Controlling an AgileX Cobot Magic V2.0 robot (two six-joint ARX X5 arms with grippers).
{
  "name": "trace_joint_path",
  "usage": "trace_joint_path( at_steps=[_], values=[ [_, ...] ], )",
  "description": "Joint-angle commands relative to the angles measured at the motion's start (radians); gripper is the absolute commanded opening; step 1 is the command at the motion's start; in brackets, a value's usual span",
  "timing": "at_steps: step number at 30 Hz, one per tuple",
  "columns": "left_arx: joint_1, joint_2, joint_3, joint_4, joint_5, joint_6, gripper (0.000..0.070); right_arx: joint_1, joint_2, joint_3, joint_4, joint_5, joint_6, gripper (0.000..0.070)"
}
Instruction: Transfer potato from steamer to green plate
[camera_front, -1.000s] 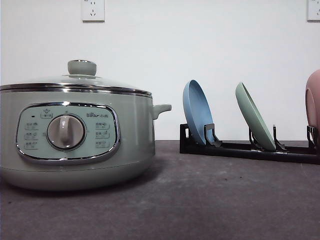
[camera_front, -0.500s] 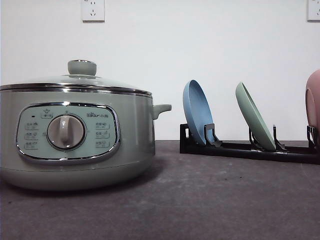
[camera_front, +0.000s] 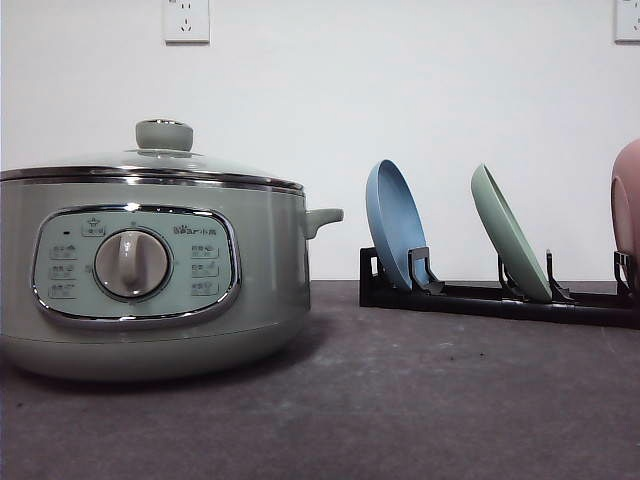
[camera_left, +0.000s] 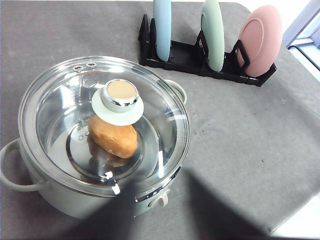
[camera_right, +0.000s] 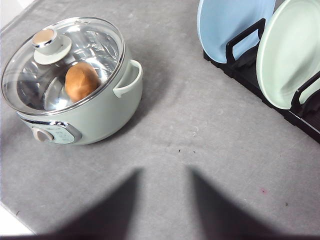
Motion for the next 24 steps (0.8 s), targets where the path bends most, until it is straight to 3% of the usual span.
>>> trace_joint_path(
  at_steps=[1, 2, 4, 14, 24],
  values=[
    [-0.002, 0.006, 0.022, 0.005, 0.005, 0.009, 0.0527, 0.003, 0.006, 0.022, 0.007, -0.003, 0.008, 0.0457],
    [-0.002, 0.006, 0.022, 0.005, 0.005, 0.008, 0.0584, 0.003, 0.006, 0.022, 0.007, -0.002, 0.014, 0.0481],
    [-0.002, 0.006, 0.022, 0.005, 0.005, 0.008, 0.06, 0.003, 0.006, 0.022, 0.007, -0.003, 0.016, 0.0481],
    [-0.002, 0.005, 0.022, 0.005, 0.005, 0.008, 0.0597, 0.003, 0.007, 0.022, 0.008, -0.002, 0.028, 0.048],
    [-0.002, 0.005, 0.022, 0.004, 0.005, 0.008, 0.0596, 0.003, 0.049, 0.024, 0.072, 0.031, 0.128, 0.0481]
  ],
)
